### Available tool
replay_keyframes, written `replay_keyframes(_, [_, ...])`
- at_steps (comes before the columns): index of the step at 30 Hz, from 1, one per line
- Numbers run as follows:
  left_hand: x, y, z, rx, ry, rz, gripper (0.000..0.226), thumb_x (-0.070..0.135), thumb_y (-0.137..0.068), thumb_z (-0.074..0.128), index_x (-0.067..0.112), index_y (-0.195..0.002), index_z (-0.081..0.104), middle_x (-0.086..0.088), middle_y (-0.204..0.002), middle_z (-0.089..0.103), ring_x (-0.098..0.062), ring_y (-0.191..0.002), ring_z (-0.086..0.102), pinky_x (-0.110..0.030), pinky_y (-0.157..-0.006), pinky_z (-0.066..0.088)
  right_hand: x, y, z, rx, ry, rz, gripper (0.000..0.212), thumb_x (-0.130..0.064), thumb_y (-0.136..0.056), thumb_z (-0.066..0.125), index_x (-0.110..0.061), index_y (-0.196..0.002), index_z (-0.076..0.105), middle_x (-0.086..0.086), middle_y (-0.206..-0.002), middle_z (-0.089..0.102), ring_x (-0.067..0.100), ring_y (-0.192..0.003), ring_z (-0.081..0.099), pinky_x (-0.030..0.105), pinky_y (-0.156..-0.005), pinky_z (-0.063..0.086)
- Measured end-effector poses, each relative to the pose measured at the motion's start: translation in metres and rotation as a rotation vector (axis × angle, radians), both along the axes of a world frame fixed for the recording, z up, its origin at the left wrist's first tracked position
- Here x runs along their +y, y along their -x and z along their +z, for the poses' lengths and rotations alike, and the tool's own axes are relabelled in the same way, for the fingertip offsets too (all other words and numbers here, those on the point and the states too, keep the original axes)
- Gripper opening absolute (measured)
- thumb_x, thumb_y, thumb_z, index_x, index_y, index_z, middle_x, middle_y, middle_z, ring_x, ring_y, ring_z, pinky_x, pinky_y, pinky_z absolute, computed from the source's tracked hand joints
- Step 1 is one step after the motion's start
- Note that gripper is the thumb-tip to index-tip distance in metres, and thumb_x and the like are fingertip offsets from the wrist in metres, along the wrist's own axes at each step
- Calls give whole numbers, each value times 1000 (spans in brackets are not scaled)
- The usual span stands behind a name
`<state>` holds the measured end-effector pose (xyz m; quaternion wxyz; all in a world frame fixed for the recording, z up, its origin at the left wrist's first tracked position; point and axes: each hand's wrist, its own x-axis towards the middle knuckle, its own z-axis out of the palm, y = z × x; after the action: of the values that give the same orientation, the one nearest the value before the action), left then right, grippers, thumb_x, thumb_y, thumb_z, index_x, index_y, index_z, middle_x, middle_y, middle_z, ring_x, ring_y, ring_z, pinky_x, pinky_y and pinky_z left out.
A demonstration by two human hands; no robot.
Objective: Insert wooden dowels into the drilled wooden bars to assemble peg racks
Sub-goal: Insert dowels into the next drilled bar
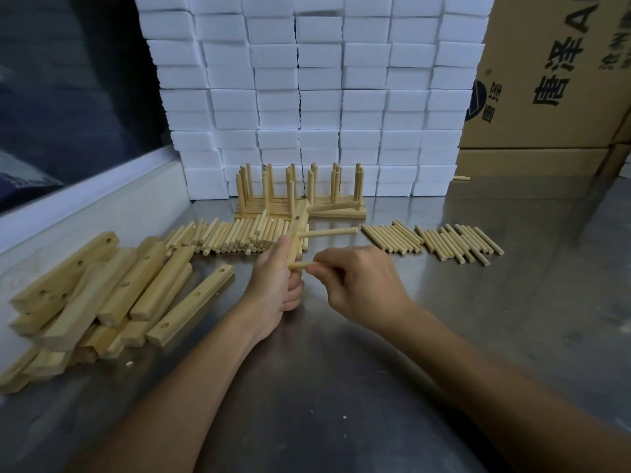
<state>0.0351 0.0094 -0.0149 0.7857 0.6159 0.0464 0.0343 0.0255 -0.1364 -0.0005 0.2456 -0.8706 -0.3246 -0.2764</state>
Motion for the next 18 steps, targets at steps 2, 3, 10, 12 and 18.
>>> replay_keyframes(2, [0, 0, -2, -10, -45, 5, 41, 45, -106, 32, 12, -87, 45, 4, -43, 25, -9, -31, 19, -16, -35, 15, 3, 0, 2, 318, -221, -33, 27, -31, -96, 63, -15, -77, 74, -7, -50, 56, 8, -47, 49, 28, -48, 41])
replay_keyframes(3, [0, -1, -4, -16, -77, 5, 40, 46, -106, 32, 12, -90, 45, 4, -44, 26, -10, -32, 20, -17, -35, 15, 5, 0, 5, 540, -379, -72, 28, -32, -94, 65, -15, -75, 75, -5, -47, 56, 10, -47, 49, 25, -47, 37])
replay_keyframes(10, [0, -3, -6, -25, -102, 9, 40, 46, -106, 31, 13, -89, 45, 5, -44, 27, -9, -34, 20, -17, -36, 16, 5, 7, 6, 312, -189, -117, 24, -33, -95, 64, -17, -81, 76, -9, -53, 61, 6, -52, 55, 27, -51, 45])
replay_keyframes(12, [0, -2, -6, -22, -88, 9, 41, 45, -106, 30, 13, -85, 46, 5, -44, 28, -9, -34, 20, -17, -35, 16, 8, 8, 5, 144, -67, -150, 23, -33, -95, 63, -19, -83, 76, -8, -57, 63, 10, -55, 57, 29, -53, 46])
replay_keyframes(18, [-1, -2, -4, -4, -62, -53, 43, 47, -106, 30, 8, -105, 47, 3, -44, 30, -10, -34, 26, -17, -34, 20, 5, 0, 10, 926, -752, -109, 22, -29, -87, 75, -8, -80, 77, -2, -46, 47, 8, -44, 37, 21, -43, 33])
